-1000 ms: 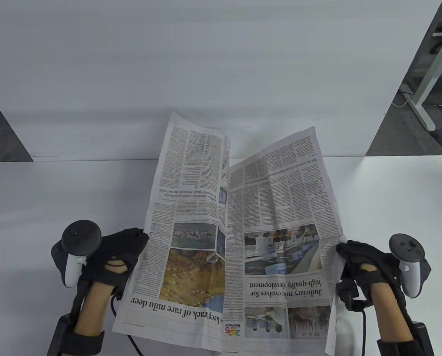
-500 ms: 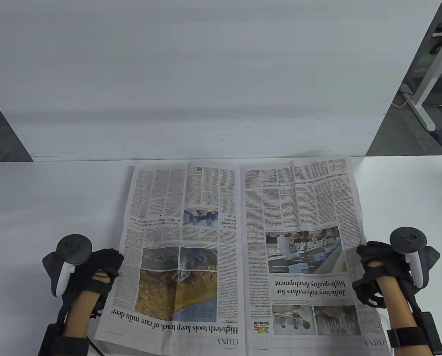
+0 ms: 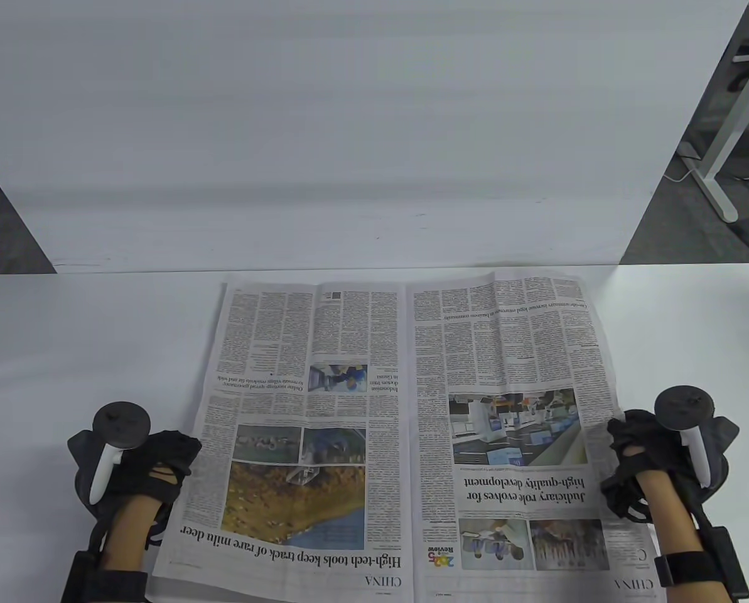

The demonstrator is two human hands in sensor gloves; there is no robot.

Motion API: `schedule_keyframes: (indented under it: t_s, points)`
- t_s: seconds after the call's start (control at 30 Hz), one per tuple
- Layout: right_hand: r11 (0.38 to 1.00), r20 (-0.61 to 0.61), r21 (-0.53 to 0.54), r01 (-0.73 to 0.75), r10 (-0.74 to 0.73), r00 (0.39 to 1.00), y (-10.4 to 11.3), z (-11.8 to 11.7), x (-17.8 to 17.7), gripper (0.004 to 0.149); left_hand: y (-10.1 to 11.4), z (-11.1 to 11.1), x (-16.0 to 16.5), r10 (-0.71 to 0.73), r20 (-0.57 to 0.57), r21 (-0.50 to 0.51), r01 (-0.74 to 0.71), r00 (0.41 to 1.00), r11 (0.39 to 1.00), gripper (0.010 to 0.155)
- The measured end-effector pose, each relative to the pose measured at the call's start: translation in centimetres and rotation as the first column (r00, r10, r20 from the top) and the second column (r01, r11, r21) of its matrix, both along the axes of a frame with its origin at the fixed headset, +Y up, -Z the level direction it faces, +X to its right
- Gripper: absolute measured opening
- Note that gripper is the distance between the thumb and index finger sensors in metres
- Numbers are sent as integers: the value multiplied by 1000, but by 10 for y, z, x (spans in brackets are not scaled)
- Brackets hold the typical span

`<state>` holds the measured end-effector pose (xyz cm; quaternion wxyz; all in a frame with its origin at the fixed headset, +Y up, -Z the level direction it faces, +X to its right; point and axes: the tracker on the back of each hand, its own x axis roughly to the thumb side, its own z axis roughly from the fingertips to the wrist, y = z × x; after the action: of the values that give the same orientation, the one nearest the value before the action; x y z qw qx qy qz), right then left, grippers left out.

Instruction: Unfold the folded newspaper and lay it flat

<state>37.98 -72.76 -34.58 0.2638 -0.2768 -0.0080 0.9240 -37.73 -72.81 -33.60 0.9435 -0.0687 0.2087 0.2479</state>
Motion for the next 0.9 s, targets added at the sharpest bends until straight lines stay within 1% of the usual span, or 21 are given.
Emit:
schedule_keyframes:
  t_s: [0.03, 0.1, 0.13, 0.17, 0.2, 0.27, 0.3, 0.33, 0.37, 0.4, 0.47, 0.5, 0.53, 0.6, 0.63, 0.73, 0.8, 0.83, 0.9]
  points:
    - [999, 17, 15, -30, 30, 999, 3, 2, 2, 63, 4, 2, -7, -13, -20, -6, 13, 1000, 1000, 56]
    - [993, -3, 82, -80, 80, 997, 10, 7, 3, 68, 14, 7, -17, 3, -55, 9, -2, 998, 1000, 66]
    - [988, -8, 104, -111, 112, 994, 14, 9, 2, 68, 22, 10, -20, 13, -62, 30, -11, 998, 999, 67]
    - [981, -35, 130, -143, 149, 988, 19, 12, -1, 71, 32, 13, -20, 29, -60, 80, -24, 998, 996, 68]
    - [970, -60, 162, -184, 195, 979, 26, 16, -7, 71, 43, 14, -14, 38, -16, 136, -35, 999, 990, 69]
    - [957, -187, 186, -225, 259, 948, 30, 20, -23, 72, 56, 15, 6, 10, 83, 202, -27, 996, 979, 69]
    - [957, -264, 184, -223, 266, 927, 30, 22, -36, 72, 60, 15, 23, -32, 157, 216, -3, 987, 976, 69]
    - [965, -366, 161, -206, 252, 896, 27, 24, -51, 73, 62, 14, 43, -88, 225, 216, 39, 970, 976, 69]
    - [969, -412, 147, -200, 244, 878, 24, 26, -60, 75, 61, 13, 58, -134, 277, 206, 77, 951, 975, 69]
    - [971, -487, 127, -204, 240, 840, 19, 28, -75, 76, 57, 13, 79, -201, 361, 193, 138, 911, 972, 70]
    - [966, -570, 88, -242, 248, 783, 8, 33, -98, 78, 41, 12, 112, -254, 460, 183, 189, 851, 965, 73]
    - [963, -619, 56, -263, 240, 748, 0, 35, -109, 78, 29, 12, 128, -254, 518, 155, 203, 817, 967, 75]
    - [959, -647, 33, -281, 235, 726, -5, 37, -115, 78, 19, 11, 138, -244, 552, 117, 216, 797, 969, 78]
    - [952, -685, -26, -305, 205, 699, -20, 40, -125, 80, -5, 10, 155, -220, 621, 10, 273, 752, 962, 82]
    - [950, -704, -56, -306, 180, 687, -26, 40, -126, 80, -14, 9, 160, -207, 636, -28, 290, 743, 957, 83]
    - [958, -716, -126, -258, 92, 692, -38, 39, -126, 81, -35, 7, 163, -193, 661, -101, 341, 726, 935, 83]
    - [955, -714, -148, -256, 76, 696, -42, 39, -126, 81, -39, 6, 160, -181, 661, -136, 353, 728, 926, 84]
    - [950, -715, -143, -279, 96, 693, -42, 38, -127, 81, -39, 6, 159, -185, 652, -122, 342, 736, 932, 84]
    - [949, -711, -150, -279, 92, 697, -43, 36, -128, 81, -39, 5, 156, -172, 643, -141, 336, 746, 931, 84]
